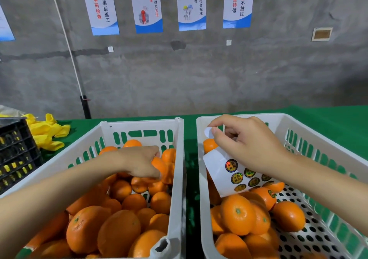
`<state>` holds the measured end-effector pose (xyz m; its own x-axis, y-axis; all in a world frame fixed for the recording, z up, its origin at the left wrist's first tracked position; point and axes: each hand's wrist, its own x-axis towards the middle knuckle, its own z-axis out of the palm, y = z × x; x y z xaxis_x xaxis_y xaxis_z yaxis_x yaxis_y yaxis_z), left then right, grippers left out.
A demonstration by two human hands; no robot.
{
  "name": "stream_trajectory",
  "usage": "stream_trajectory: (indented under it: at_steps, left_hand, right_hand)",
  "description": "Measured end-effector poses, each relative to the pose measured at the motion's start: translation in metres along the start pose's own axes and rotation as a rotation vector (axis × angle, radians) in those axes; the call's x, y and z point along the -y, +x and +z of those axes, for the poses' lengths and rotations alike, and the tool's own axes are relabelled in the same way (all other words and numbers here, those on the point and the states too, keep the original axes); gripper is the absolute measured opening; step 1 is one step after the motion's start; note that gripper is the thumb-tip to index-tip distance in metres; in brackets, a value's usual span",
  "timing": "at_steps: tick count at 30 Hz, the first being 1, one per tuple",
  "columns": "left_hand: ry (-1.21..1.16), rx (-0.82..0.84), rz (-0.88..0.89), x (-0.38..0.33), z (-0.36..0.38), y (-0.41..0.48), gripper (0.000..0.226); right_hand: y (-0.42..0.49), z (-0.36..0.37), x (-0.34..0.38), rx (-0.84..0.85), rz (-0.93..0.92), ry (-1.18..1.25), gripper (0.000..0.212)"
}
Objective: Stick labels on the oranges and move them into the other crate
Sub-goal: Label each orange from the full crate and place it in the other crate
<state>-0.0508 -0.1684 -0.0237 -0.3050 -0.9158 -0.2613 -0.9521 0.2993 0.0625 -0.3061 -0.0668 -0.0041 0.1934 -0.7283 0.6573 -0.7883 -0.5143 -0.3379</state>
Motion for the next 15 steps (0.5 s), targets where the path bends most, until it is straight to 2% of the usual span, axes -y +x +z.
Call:
stream_trajectory:
  at_steps: [2, 5, 7, 9, 12, 15]
  left_hand:
    - [-0.025, -0.085, -0.04, 0.011, -0.001, 0.008, 0.047]
    - [-0.161, -0.334, -0.057, 0.014, -0.003, 0.013, 0.055]
    - [-0.277, -0.527, 0.011, 0.007, -0.004, 0.013, 0.059]
    - [-0.47, -0.655, 0.15, -0.003, -0.004, 0.008, 0.058]
    - [-0.778, -0.642, 0.306, -0.029, -0.006, -0.013, 0.055]
    - [-1.17, -0.385, 0.328, -0.052, -0.001, -0.025, 0.053]
  right_hand:
    - [0.0, 0.001, -0.001, 0.009, 0.021, -0.018, 0.031]
    - [0.002, 0.001, -0.004, 0.002, 0.048, -0.042, 0.029]
    - [0.003, 0.001, -0.007, -0.002, 0.062, -0.058, 0.026]
    - [0.003, 0.002, -0.009, -0.001, 0.079, -0.072, 0.022]
    - [0.003, 0.003, -0.01, -0.015, 0.091, -0.096, 0.02]
    - [0.003, 0.004, -0.01, -0.053, 0.088, -0.107, 0.016]
